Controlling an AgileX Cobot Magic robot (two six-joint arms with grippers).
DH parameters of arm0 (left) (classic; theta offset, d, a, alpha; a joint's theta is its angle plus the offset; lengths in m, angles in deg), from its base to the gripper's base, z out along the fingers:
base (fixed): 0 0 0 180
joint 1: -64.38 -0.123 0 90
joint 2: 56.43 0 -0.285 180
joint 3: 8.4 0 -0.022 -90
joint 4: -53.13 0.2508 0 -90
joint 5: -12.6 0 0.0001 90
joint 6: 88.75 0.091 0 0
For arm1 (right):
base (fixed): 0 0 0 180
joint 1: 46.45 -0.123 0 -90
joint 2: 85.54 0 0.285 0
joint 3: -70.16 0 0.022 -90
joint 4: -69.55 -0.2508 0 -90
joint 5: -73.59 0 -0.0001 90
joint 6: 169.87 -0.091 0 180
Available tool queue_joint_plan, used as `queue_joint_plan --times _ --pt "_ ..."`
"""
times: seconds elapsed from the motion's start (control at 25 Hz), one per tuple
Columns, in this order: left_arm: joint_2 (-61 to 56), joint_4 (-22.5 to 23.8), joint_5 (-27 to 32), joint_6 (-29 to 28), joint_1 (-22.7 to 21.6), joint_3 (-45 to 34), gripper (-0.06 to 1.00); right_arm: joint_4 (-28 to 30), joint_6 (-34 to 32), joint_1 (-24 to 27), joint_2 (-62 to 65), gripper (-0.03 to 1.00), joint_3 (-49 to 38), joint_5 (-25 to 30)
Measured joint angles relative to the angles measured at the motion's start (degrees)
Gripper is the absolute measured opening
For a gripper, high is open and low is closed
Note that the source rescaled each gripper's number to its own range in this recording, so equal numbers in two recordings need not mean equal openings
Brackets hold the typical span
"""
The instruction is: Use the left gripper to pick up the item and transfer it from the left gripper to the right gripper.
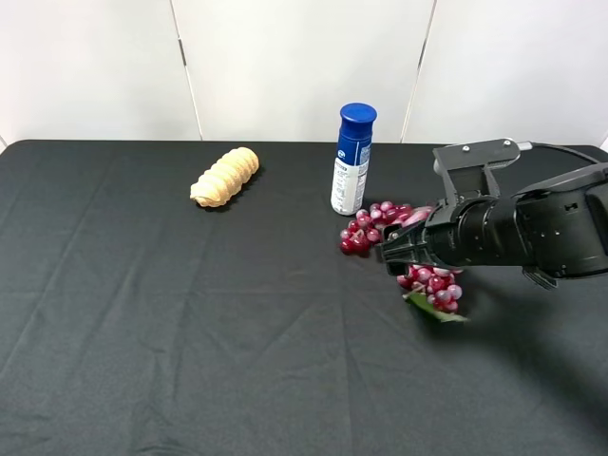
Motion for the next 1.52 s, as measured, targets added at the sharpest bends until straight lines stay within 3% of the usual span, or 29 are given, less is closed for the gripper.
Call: queue_joint_plan --times 0.64,1.52 --pt "0.0 0.0 0.0 0.0 0.0 0.0 0.98 0.0 0.73 0.0 0.38 1.0 0.0 2.24" --pt "0.0 0.0 0.0 0.0 0.0 0.0 0.98 0.0 3.64 0.0 17.99 1.0 0.13 4.6"
